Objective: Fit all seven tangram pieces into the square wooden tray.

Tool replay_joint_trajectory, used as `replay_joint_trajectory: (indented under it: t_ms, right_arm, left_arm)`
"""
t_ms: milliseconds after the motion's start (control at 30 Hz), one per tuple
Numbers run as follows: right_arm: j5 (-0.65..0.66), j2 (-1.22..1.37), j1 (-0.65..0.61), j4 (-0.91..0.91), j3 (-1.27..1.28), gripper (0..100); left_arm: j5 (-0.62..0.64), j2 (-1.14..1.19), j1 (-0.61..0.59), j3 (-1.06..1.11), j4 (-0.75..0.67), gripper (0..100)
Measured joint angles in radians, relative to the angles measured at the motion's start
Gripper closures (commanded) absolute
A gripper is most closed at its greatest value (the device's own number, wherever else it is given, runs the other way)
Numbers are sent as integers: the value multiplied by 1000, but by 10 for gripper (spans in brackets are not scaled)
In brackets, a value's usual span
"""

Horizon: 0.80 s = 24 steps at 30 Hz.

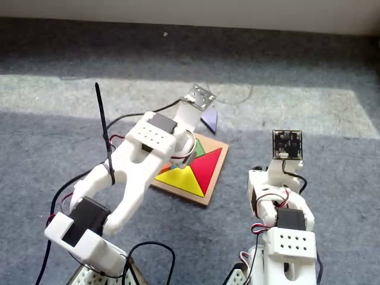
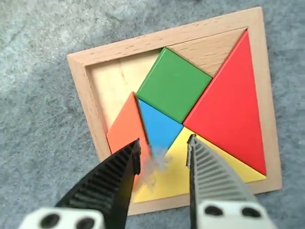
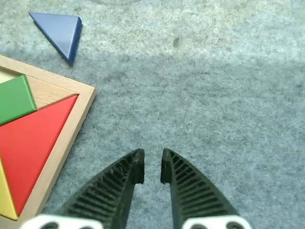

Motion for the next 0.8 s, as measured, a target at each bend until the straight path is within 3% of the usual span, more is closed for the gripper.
replay_joint_trajectory:
  t_ms: [667, 800]
  right_arm:
    - [0, 0, 0, 0, 0, 921]
    - [0, 0, 0, 0, 0, 921]
  left_arm:
    - [0, 0, -34, 0, -11, 822]
    - [49, -52, -34, 0, -12, 822]
